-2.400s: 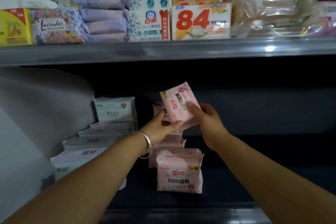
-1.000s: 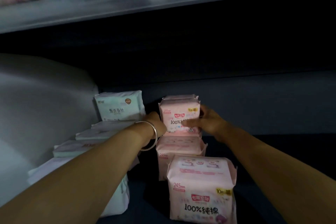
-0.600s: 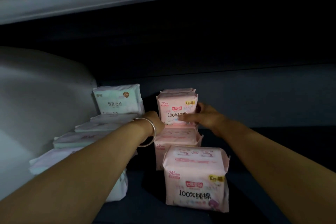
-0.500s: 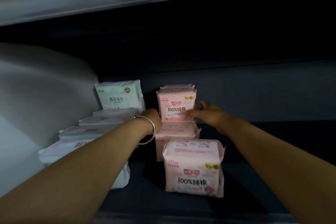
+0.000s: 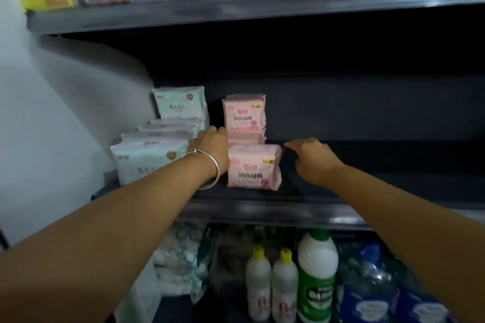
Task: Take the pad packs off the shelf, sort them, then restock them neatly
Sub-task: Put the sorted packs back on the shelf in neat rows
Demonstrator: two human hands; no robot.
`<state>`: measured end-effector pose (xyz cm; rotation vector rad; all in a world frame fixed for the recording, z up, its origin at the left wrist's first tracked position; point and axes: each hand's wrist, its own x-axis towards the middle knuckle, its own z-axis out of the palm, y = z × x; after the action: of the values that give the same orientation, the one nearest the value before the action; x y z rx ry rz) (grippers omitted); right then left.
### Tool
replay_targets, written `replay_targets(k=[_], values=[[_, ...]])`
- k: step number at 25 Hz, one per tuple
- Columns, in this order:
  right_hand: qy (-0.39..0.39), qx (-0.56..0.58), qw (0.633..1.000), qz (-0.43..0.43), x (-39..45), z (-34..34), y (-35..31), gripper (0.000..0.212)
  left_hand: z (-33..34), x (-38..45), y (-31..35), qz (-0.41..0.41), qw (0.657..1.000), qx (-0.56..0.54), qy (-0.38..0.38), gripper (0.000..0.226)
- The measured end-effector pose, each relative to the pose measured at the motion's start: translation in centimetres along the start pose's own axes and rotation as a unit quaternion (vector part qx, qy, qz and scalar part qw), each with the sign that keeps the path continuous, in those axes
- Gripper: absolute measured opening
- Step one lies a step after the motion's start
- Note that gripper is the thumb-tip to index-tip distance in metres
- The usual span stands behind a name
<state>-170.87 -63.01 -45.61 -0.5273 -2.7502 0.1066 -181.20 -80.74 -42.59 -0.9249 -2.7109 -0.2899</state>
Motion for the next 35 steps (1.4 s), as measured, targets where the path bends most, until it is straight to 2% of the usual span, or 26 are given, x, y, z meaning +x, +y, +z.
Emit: replay_targets(k=[4, 8, 12, 15, 18, 22, 26, 32, 35], values=[[-0.002, 0.004, 1.000, -0.019, -6.9, 0.5, -0.2, 0.057, 1.7, -6.6, 1.2, -0.011, 1.000, -0.011, 0.017, 0.061], [-0.012, 0.018, 0.998, -0.055, -14.4, 2.9, 0.8, 0.055, 6.5, -13.4, 3.4, -0.010, 0.999, -0.010, -0.046, 0.054], [-0.057, 0.006, 0.996, -0.075, -20.8, 6.3, 3.3, 0.053, 12.3, -18.7, 5.7, 0.012, 0.994, -0.008, -0.112, 0.051], [-0.108, -0.001, 0.992, -0.071, -24.0, 9.7, 5.5, 0.053, 16.6, -21.3, 6.9, 0.042, 0.983, -0.017, -0.179, 0.058], [-0.147, 0.009, 0.988, -0.054, -25.7, 13.0, 7.0, 0.048, 20.2, -22.8, 7.5, 0.081, 0.966, -0.015, -0.246, 0.063], [-0.196, 0.010, 0.978, -0.067, -26.4, 16.6, 7.4, 0.041, 23.1, -23.8, 7.0, 0.116, 0.950, -0.012, -0.289, 0.067], [-0.248, 0.003, 0.965, -0.088, -26.4, 18.5, 7.3, 0.053, 25.3, -24.4, 6.3, 0.118, 0.937, -0.026, -0.328, 0.070], [-0.300, 0.003, 0.948, -0.106, -27.9, 21.8, 11.3, 0.051, 29.3, -25.4, 8.4, 0.110, 0.917, -0.017, -0.384, 0.077], [-0.302, 0.004, 0.946, -0.119, -28.5, 22.8, 13.0, 0.048, 30.5, -26.4, 10.0, 0.111, 0.907, 0.000, -0.406, 0.074]])
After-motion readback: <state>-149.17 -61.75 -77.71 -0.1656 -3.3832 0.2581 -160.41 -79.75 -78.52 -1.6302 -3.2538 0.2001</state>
